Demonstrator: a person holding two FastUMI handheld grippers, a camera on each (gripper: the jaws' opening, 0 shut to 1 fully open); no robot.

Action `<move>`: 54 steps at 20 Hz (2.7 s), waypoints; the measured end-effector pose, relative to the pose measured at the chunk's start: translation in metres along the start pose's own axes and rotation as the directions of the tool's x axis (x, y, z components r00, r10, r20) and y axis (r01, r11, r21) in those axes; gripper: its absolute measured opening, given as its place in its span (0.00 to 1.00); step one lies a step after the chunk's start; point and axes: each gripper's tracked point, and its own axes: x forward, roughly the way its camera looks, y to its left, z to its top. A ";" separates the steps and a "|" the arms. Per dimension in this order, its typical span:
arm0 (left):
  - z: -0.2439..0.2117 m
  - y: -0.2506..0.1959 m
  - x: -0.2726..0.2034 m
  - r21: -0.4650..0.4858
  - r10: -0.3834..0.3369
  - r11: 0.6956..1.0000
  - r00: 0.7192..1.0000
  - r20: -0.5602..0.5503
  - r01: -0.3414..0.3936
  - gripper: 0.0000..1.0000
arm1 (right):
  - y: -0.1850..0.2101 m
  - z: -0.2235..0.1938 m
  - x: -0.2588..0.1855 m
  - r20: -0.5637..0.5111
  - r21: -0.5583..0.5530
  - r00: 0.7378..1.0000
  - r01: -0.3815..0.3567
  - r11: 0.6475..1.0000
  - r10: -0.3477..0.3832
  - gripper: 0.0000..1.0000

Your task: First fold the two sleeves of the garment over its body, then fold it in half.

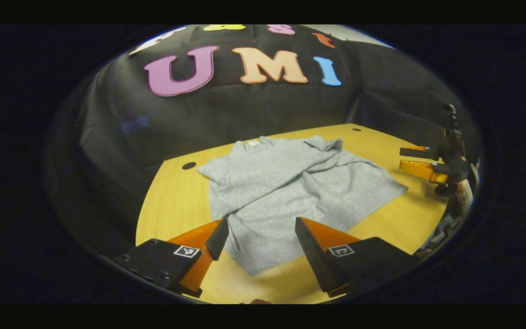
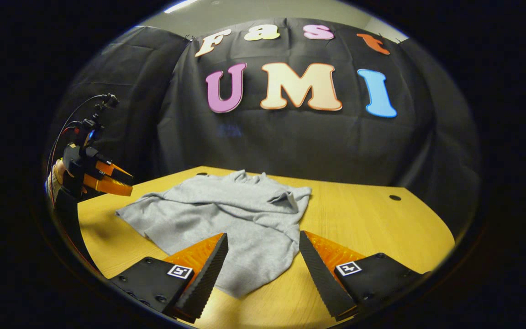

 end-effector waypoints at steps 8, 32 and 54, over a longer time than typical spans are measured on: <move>-0.064 0.005 0.013 -0.048 -0.028 0.999 0.989 -0.145 0.022 0.87 | 0.012 -0.062 0.011 -0.275 0.007 0.961 -0.029 1.000 0.030 0.98; -0.069 -0.006 0.023 -0.149 -0.039 0.989 0.994 -0.104 0.023 0.02 | 0.040 -0.075 0.005 -0.361 0.101 0.925 -0.089 0.991 0.120 0.12; 0.071 0.013 0.003 -0.163 0.014 0.986 0.979 0.205 0.021 0.00 | 0.022 0.066 0.027 -0.162 -0.039 0.980 -0.122 0.992 0.114 0.02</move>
